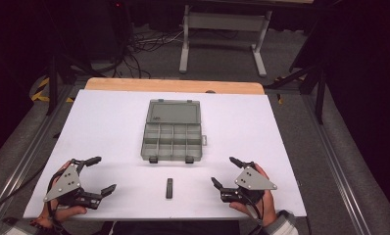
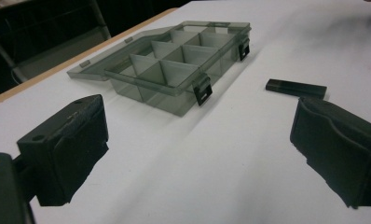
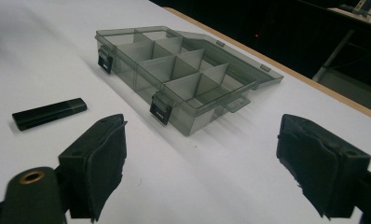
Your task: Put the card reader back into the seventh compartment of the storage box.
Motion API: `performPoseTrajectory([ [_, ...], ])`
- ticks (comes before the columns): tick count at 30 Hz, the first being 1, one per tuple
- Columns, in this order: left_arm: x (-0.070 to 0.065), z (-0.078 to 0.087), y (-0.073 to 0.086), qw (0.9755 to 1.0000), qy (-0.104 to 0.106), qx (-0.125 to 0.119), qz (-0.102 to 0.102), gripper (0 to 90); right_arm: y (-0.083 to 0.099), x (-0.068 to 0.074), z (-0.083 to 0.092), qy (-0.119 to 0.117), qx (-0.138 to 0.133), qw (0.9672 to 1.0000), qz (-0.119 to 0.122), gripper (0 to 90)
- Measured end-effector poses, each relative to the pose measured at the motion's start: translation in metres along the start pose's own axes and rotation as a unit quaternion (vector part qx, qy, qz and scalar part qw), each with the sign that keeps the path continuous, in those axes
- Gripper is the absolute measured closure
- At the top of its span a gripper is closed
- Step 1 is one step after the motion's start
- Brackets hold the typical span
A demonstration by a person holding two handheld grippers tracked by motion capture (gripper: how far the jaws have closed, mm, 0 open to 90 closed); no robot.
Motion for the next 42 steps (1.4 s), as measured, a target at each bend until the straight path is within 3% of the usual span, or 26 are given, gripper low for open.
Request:
performPoseTrajectory([
  [13, -0.002, 0.004, 0.001, 1.0, -0.001, -0.002, -0.006, 5.1, -0.004, 0.0, -0.003, -0.005, 0.003, 1.0, 0.005, 15.9],
  [17, 0.001, 0.004, 0.003, 1.0, 0.002, 0.003, -0.009, 5.0, -0.002, -0.003, -0.007, -0.016, 0.008, 0.9998, 0.004, 15.2],
  [22, 0.005, 0.007, 0.006, 1.0, 0.001, 0.003, 0.004, 5.1, 0.007, -0.01, -0.013, -0.025, 0.026, 0.9993, -0.007, 14.0],
  [31, 0.004, 0.01, 0.008, 1.0, 0.001, 0.008, 0.002, 4.4, 0.0, -0.007, -0.015, -0.046, 0.024, 0.9986, -0.006, 13.4],
  [42, 0.007, 0.011, 0.011, 0.9999, 0.001, 0.015, 0.003, 4.1, -0.011, 0.012, -0.029, -0.11, 0.038, 0.9932, 0.002, 8.0],
])
Point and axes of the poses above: each handheld gripper's, and its own axes: z roughly backward along the jaws, y roughly out of its underside, x roughly to its left, the point moved 5 cm from there along -z, roughly forward along the jaws, and after that the axes turned 8 degrees about z, right-handed, at the moved point
